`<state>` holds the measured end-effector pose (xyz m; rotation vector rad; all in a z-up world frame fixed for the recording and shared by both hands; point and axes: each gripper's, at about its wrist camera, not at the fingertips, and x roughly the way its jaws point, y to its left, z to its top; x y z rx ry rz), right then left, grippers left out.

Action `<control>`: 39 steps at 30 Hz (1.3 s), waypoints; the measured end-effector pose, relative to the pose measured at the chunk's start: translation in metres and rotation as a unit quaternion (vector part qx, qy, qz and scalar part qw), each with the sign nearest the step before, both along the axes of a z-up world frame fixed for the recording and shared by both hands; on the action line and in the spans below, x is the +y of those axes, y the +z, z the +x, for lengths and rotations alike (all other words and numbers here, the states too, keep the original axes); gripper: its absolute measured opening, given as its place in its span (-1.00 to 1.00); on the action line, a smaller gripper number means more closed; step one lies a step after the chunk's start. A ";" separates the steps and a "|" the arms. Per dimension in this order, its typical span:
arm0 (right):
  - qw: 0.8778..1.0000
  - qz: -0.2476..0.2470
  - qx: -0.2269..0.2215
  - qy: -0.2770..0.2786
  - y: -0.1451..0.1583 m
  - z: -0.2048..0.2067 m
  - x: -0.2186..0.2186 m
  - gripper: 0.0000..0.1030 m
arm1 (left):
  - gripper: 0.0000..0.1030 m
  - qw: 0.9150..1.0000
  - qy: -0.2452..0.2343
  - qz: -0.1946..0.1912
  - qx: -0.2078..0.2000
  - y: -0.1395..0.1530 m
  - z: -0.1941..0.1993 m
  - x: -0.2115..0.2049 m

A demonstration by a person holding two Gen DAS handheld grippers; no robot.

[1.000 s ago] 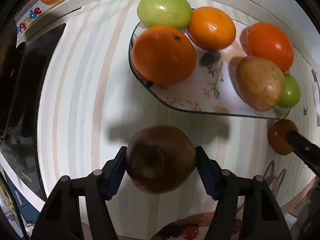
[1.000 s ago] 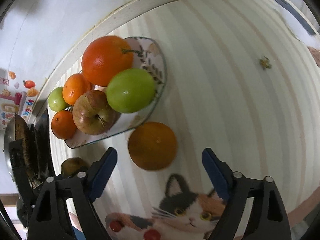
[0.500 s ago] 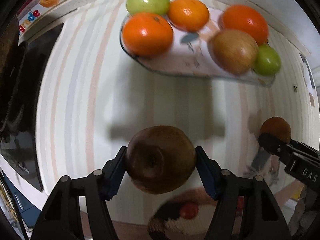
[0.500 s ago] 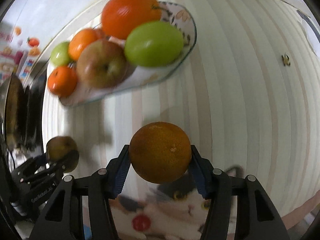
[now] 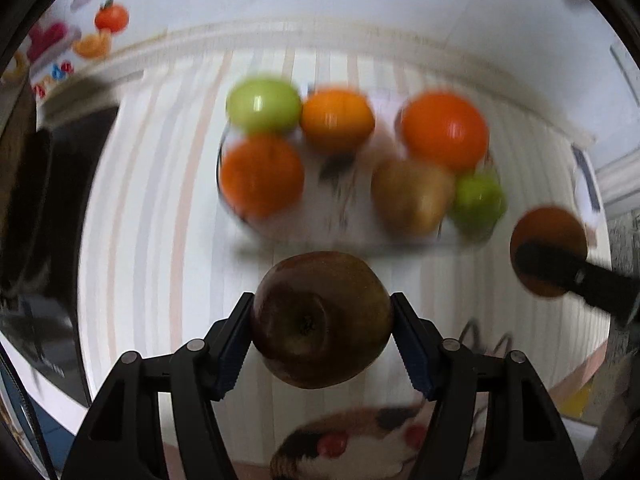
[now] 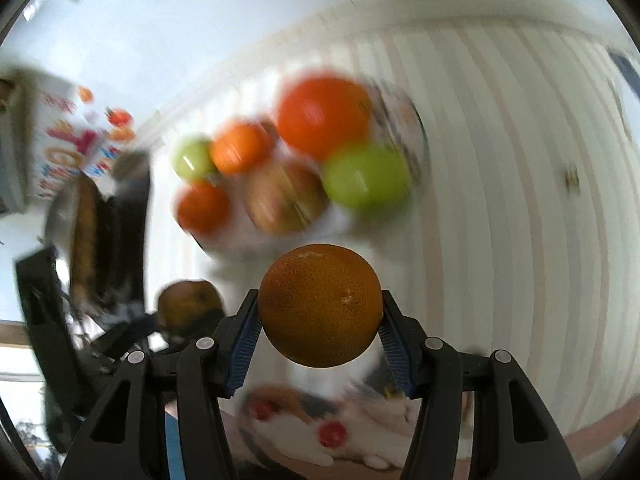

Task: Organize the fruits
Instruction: 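Carry the brown apple and orange onto the plate and open both tools, then lift both open tools from the plate toward the cat mat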

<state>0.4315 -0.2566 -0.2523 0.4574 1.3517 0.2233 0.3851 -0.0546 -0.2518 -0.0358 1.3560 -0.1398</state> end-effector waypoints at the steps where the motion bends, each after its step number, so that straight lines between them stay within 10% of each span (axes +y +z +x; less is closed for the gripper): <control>1: 1.000 0.002 -0.006 0.010 0.009 0.018 0.004 0.15 | 0.25 1.000 0.002 -0.002 -0.005 0.001 0.010 -0.004; 10: 0.995 -0.047 0.030 0.086 0.008 0.124 0.062 0.15 | 0.25 0.999 0.035 -0.031 0.018 -0.013 0.085 -0.013; 20: 0.990 -0.001 0.112 0.085 -0.027 0.141 0.065 0.31 | 0.33 0.997 0.046 -0.047 0.032 -0.027 0.105 -0.012; 24: 0.992 -0.019 0.100 0.078 -0.017 0.143 0.061 0.78 | 0.71 0.998 0.053 -0.037 0.012 -0.019 0.106 -0.007; 39: 0.991 -0.124 0.006 0.048 0.022 0.085 0.027 0.85 | 0.71 0.997 0.063 0.024 -0.033 0.017 0.074 0.022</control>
